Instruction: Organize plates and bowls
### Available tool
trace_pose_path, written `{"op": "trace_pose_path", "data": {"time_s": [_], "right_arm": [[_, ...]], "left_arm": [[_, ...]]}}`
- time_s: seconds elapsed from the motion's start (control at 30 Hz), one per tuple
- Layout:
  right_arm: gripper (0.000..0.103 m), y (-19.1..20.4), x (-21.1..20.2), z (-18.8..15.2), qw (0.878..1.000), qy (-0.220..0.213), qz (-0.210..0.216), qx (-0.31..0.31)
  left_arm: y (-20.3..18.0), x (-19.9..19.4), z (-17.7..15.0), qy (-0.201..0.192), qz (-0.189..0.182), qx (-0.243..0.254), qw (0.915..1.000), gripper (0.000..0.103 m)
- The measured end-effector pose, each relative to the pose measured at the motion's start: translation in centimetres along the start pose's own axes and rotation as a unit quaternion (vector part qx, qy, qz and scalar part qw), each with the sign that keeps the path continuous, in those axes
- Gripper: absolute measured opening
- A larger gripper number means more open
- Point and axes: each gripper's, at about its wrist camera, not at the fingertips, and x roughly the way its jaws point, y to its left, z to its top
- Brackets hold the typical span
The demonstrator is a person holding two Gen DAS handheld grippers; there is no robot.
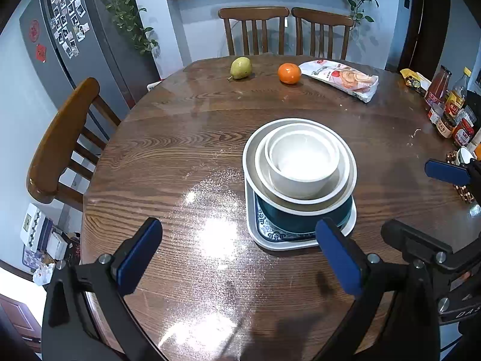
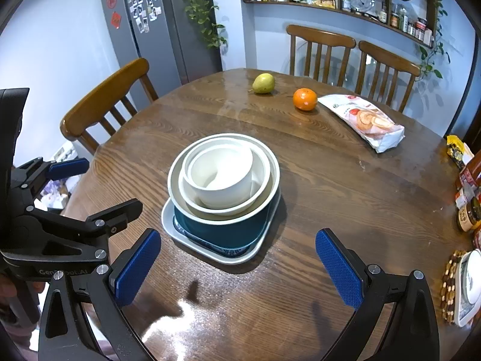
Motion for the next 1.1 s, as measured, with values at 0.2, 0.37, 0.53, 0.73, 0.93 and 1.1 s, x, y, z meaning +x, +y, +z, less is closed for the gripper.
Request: {"op": "trace_pose_path", "data": {"time_s": [0.2, 0.37, 0.53, 0.73, 0.93, 1.1], "right_arm": [[0.103, -0.01, 0.07, 0.04, 1.0, 0.0, 0.0, 0.0], [0.103, -0.01, 0.09, 0.08, 1.0, 0.001, 0.0, 0.0], [0.103, 0.01, 0.09, 0.12, 1.0, 0.001, -0.001, 0.0], [0.103, -0.01, 0.25, 0.22, 1.0, 0.001, 0.0, 0.0], [0.103, -0.01, 0.33, 0.29, 1.0, 0.001, 0.001, -0.001], [0.103, 0.0, 0.53, 0.48, 1.0, 0.002, 0.001, -0.002]], "left_arm": [[-0.02, 0.31, 0.2, 0.001, -0.001, 0.001, 1.0, 0.102], [0.03, 0.41, 0.28, 0.001, -0.001, 0.002, 1.0, 0.102], [0.03, 0.61, 0.43, 0.002, -0.002, 0.003, 1.0, 0.102], [0.02, 0.71, 0.48, 0.002, 0.0, 0.003, 1.0, 0.102], [0.19, 0.85, 0.47, 0.004, 0.001, 0.003, 1.0, 0.102], [0.4, 1.0, 0.4, 0.005, 0.002, 0.002, 1.0, 0.102]]}}
